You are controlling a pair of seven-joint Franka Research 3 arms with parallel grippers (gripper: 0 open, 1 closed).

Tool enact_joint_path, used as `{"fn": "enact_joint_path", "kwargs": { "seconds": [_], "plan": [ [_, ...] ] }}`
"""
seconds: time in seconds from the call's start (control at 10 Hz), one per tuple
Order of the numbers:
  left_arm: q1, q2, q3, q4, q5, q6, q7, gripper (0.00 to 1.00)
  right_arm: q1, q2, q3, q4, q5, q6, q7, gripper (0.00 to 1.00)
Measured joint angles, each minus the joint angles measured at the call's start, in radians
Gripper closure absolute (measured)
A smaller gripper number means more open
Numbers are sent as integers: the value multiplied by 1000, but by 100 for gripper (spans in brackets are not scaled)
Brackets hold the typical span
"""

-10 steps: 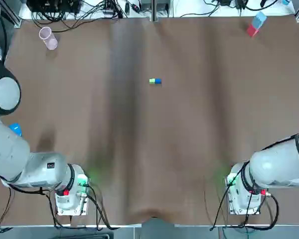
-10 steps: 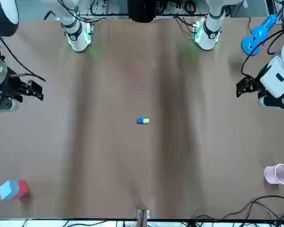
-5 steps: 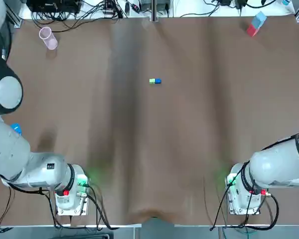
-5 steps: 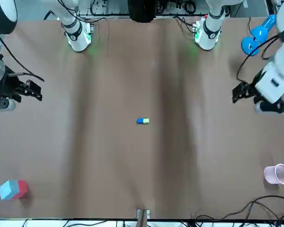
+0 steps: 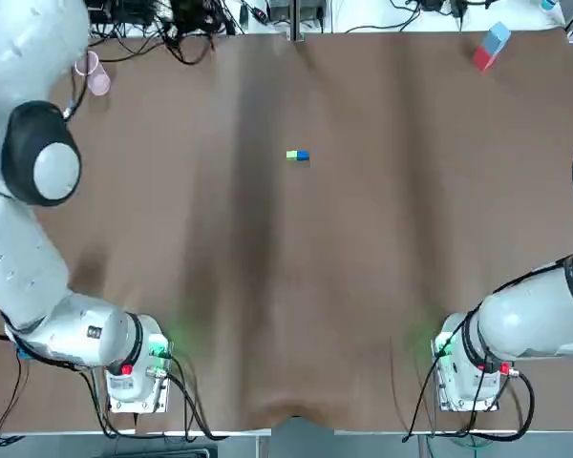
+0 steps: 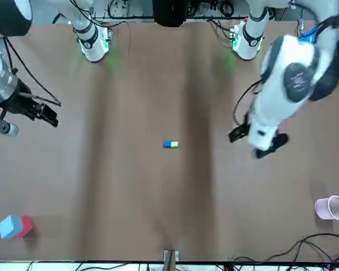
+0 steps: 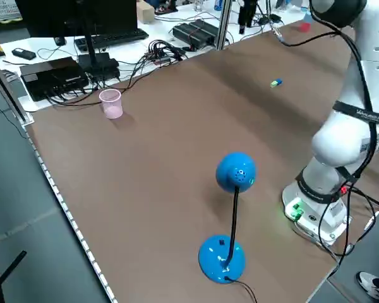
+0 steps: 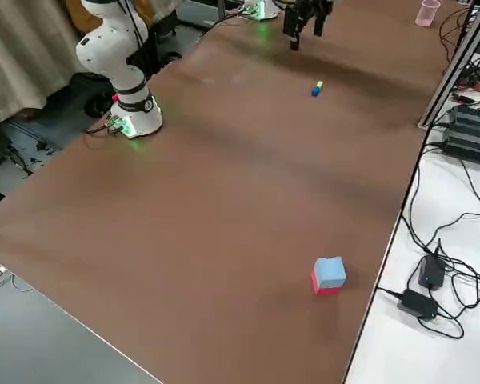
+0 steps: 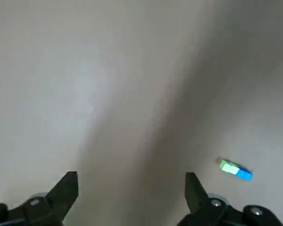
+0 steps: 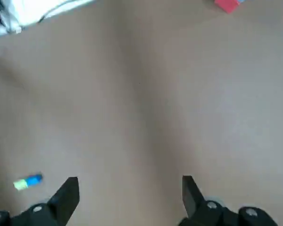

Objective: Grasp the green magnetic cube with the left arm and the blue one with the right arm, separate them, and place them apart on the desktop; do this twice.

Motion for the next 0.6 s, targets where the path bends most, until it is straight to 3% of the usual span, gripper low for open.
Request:
{"fn": "enact_joint_path", "kwargs": {
  "seconds": [0.3,0.6],
  "plan": [
    [-93,105,-1,-2,0,146,-400,0,97,64,11,-21,0,56,415,6],
    [-169,196,-1,-5,0,280,-829,0,176,98,53,-150,0,267,786,7]
  ]
}}
